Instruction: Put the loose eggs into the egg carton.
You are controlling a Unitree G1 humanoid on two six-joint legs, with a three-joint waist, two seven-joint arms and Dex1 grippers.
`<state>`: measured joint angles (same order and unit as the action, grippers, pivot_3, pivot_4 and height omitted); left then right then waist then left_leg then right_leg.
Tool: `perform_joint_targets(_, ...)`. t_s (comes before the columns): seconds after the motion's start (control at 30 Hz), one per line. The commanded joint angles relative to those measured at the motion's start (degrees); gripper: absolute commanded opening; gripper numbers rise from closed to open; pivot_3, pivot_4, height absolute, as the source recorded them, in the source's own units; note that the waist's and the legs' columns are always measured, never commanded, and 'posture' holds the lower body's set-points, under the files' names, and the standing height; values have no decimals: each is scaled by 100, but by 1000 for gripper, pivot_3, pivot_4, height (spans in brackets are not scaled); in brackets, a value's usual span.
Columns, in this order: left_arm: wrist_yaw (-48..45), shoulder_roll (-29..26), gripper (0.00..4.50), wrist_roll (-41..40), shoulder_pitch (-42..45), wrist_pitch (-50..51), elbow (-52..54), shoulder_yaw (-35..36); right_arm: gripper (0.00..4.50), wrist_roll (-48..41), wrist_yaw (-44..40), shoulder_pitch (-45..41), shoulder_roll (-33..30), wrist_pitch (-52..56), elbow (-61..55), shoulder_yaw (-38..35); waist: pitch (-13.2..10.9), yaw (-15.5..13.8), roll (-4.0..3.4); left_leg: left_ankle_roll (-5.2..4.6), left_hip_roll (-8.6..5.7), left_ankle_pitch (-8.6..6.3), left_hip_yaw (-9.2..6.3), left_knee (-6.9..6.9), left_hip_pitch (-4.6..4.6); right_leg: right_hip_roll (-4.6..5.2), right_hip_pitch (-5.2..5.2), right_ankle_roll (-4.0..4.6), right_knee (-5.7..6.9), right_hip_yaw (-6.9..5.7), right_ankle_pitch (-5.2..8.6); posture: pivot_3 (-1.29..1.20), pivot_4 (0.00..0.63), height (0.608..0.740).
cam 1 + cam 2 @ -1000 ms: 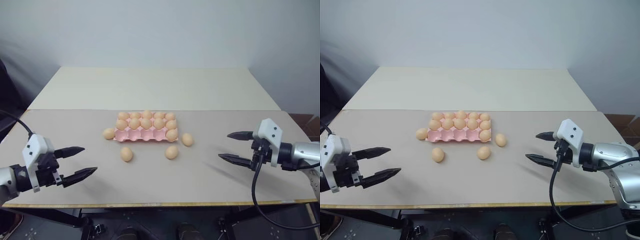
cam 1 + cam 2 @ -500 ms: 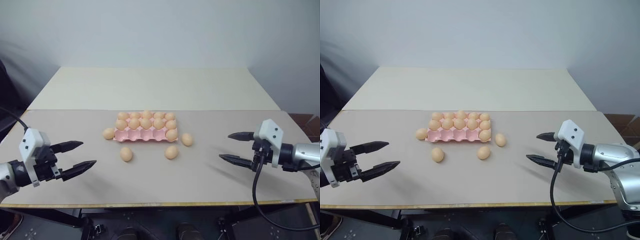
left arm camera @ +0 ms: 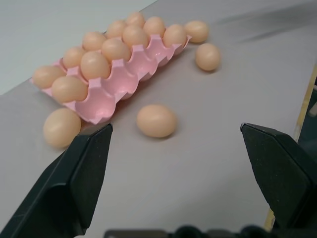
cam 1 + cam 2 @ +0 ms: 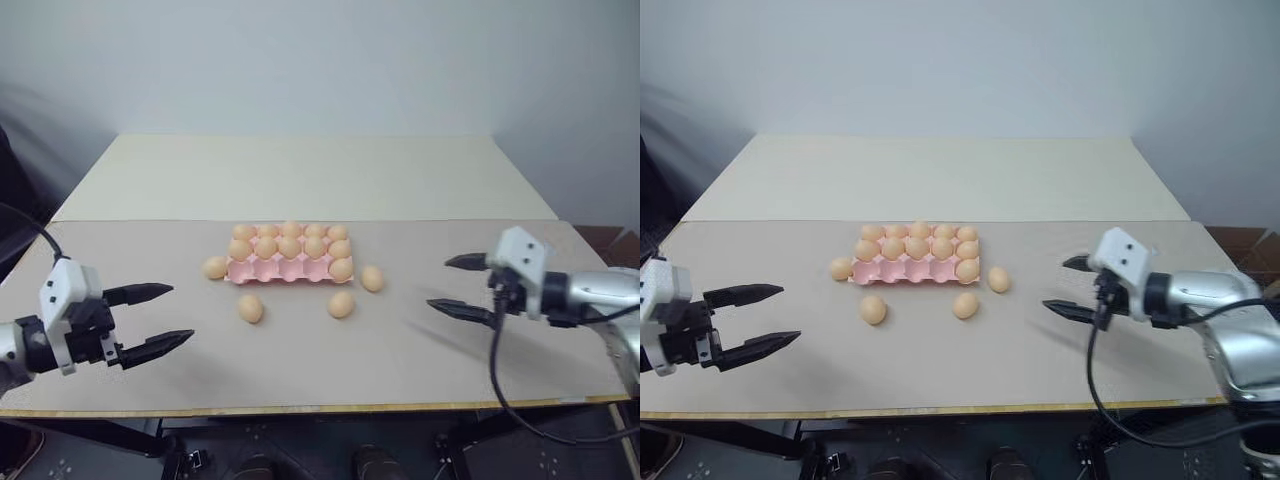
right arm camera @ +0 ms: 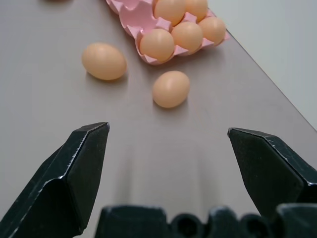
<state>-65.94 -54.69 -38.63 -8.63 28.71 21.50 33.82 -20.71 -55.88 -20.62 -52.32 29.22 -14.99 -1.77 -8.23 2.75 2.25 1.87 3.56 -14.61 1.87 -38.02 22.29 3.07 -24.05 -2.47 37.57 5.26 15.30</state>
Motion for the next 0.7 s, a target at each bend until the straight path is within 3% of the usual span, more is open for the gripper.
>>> perform_joint_targets(0.03,-28,-28,4500,-74,169,-33,12,-164,4471,641,373,-659,359,-20,335,665,0,-5,0,0,0,0,0,0,2,0,-4,0,1,1,0,0,150,740)
perform_joint_targets(0.3,86,-11,4500,-87,310,77,38,-347,4471,1443,748,-1683,1534,-346,1717,1528,-1,-45,-1,0,0,0,1,0,16,1,-14,0,-3,-3,0,0,150,740)
perform_joint_targets(0.5,153,22,4500,-128,302,108,120,-334,4471,1992,842,-1839,1831,-824,2476,1834,-1,-45,-1,0,1,1,1,-1,12,1,-11,1,3,-5,0,0,150,740)
perform_joint_targets(0.6,141,20,4500,-113,248,114,138,-272,3930,2163,875,-1910,1905,-1187,2897,1836,-1,-33,-1,1,0,1,1,-1,12,1,-12,1,2,-4,0,0,150,740)
perform_joint_targets(0.7,145,16,4500,-111,218,104,165,-252,2923,2168,845,-1940,1994,-1287,3030,1760,-1,-10,-2,1,1,1,1,-1,12,1,-13,1,3,-3,0,0,150,740)
